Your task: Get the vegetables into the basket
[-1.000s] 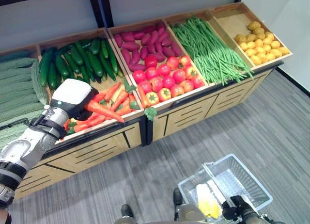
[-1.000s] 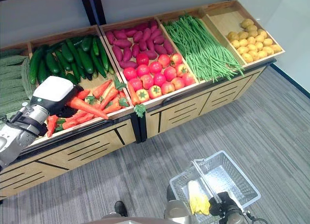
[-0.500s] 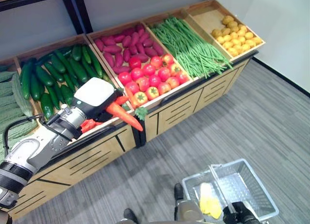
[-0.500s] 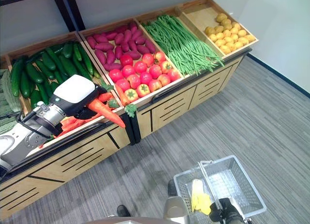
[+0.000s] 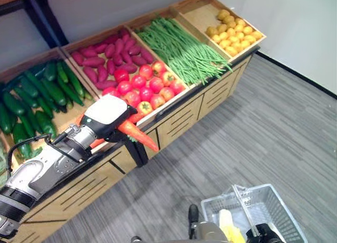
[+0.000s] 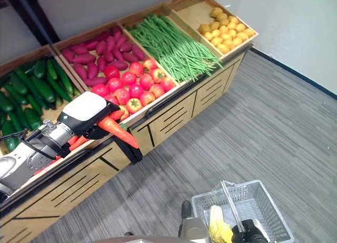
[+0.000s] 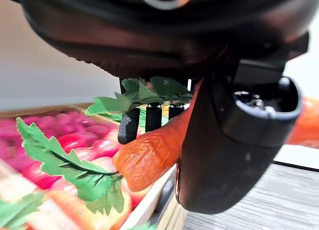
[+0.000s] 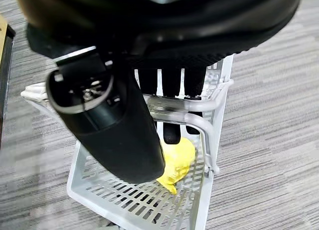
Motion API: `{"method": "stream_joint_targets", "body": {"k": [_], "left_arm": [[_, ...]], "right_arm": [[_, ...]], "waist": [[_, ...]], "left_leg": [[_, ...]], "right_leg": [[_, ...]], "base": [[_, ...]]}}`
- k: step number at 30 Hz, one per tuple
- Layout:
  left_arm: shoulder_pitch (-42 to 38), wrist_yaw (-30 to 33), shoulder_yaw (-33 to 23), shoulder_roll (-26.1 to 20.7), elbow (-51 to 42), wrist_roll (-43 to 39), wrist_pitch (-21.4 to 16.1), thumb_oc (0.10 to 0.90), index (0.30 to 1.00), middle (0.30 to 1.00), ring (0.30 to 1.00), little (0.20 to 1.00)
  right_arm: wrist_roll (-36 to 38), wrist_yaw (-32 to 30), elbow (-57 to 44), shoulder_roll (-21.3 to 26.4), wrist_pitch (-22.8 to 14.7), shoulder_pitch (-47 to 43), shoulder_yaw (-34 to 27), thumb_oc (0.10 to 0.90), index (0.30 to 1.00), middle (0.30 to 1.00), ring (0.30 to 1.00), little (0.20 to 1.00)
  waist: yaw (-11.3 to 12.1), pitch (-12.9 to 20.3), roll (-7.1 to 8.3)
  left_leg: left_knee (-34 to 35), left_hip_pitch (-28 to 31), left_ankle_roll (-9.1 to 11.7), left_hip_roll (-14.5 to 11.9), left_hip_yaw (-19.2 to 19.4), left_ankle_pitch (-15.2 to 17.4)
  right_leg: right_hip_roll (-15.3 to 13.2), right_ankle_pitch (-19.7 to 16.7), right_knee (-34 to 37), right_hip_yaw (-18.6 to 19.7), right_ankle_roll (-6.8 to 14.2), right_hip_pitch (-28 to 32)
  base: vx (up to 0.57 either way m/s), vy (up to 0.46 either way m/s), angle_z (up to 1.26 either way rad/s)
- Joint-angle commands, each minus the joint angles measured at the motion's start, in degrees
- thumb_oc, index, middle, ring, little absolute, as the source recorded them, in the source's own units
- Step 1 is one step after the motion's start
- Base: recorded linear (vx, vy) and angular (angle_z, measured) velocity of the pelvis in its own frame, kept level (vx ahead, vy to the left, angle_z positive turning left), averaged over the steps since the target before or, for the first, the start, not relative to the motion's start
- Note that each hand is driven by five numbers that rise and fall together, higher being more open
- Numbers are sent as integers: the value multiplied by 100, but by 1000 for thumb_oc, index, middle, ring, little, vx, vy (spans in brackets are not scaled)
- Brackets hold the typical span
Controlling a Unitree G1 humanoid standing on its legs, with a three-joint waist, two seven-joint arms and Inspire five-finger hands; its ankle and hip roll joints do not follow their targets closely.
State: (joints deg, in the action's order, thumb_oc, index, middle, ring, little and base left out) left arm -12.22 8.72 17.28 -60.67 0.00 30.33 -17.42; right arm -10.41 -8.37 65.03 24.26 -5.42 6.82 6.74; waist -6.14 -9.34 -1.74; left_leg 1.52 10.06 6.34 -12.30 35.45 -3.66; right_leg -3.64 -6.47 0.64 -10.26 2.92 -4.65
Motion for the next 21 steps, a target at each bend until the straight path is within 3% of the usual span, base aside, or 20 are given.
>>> {"method": "stream_joint_targets", "body": {"k": [1, 3, 5, 6, 7, 8, 10, 11, 13, 14, 21], "left_arm": [[-538, 280, -744, 4, -404, -462, -95, 400, 300, 300, 300, 300], [-614, 283, -692, 100, -371, -469, -96, 400, 300, 300, 300, 300], [-662, 283, -624, 193, -328, -503, -90, 400, 300, 300, 300, 300], [-598, 298, -632, 245, -351, -482, -67, 400, 300, 300, 300, 300], [-595, 298, -638, 245, -352, -480, -67, 400, 300, 300, 300, 300], [-479, 346, -701, 272, -365, -447, -61, 400, 300, 300, 300, 300], [-299, 425, -822, 252, -381, -380, -61, 400, 300, 300, 300, 300], [-289, 427, -835, 250, -384, -377, -63, 400, 300, 300, 300, 300], [-165, 514, -927, 243, -422, -354, -67, 400, 300, 300, 300, 300], [-159, 538, -935, 232, -435, -357, -73, 400, 300, 300, 300, 300], [-163, 388, -805, 123, -517, -423, -173, 400, 300, 300, 300, 300]], "right_arm": [[118, -240, -4, 322, -201, -165, -63, 400, 300, 300, 300, 300], [131, -256, -34, 380, -219, -134, -71, 400, 300, 300, 300, 300], [140, -254, 11, 470, -219, -182, -71, 400, 300, 300, 300, 300], [142, -263, 53, 542, -211, -254, -79, 400, 300, 300, 300, 300], [142, -263, 53, 543, -211, -258, -78, 400, 300, 300, 300, 300], [151, -268, 102, 564, -214, -309, -82, 400, 300, 300, 300, 300], [120, -264, 129, 594, -214, -365, -33, 400, 300, 300, 300, 300], [120, -264, 130, 595, -214, -371, -27, 400, 300, 300, 300, 300], [142, -269, 174, 657, -237, -569, 68, 400, 300, 300, 300, 300], [142, -273, 120, 662, -256, -582, 98, 400, 300, 300, 300, 300], [151, -229, 190, 545, -191, -508, 77, 400, 300, 300, 300, 300]], "waist": [[-123, 76, 129], [-162, 28, 118], [-66, -77, 114], [87, -135, 98], [77, -123, 102], [164, -120, 110], [252, -132, 113], [249, -123, 117], [380, -158, 98], [377, -172, 84], [208, -29, 33]], "left_leg": [[-287, -379, 317, -192, -369, -104], [-650, -477, 431, -358, -418, -197], [-1152, -697, 400, -379, -878, -371], [-1175, -951, 292, -39, -1721, -296], [-1166, -978, 277, -28, -1725, -321], [-979, -1101, 185, 191, -2213, -181], [-696, -1181, 93, 289, -2757, -52], [-681, -1196, 88, 294, -2752, -83], [-430, -1405, 44, 451, -3473, -110], [-380, -1443, 42, 487, -3568, -144], [11, -943, -112, 635, -3029, 21]], "right_leg": [[-264, 643, -232, -260, 487, 500], [-178, 718, -240, -205, 386, 551], [-66, 667, -203, -90, 231, 566], [-56, 658, -163, 119, 224, 558], [-66, 636, -156, 112, 224, 534], [-78, 618, -151, 290, 258, 501], [-70, 624, -167, 590, 286, 479], [-74, 602, -162, 595, 284, 457], [-39, 571, -190, 947, 302, 389], [-20, 565, -196, 1034, 311, 370], [-157, 488, -173, 1421, 484, 353]], "base": [[35, -208, -14], [42, -206, -13], [-9, -155, -19], [-46, -61, -36], [38, 3, -69], [58, 20, -83], [96, 29, -67], [66, 29, -39], [62, 60, -69], [60, 93, -106], [46, 171, -62]]}}
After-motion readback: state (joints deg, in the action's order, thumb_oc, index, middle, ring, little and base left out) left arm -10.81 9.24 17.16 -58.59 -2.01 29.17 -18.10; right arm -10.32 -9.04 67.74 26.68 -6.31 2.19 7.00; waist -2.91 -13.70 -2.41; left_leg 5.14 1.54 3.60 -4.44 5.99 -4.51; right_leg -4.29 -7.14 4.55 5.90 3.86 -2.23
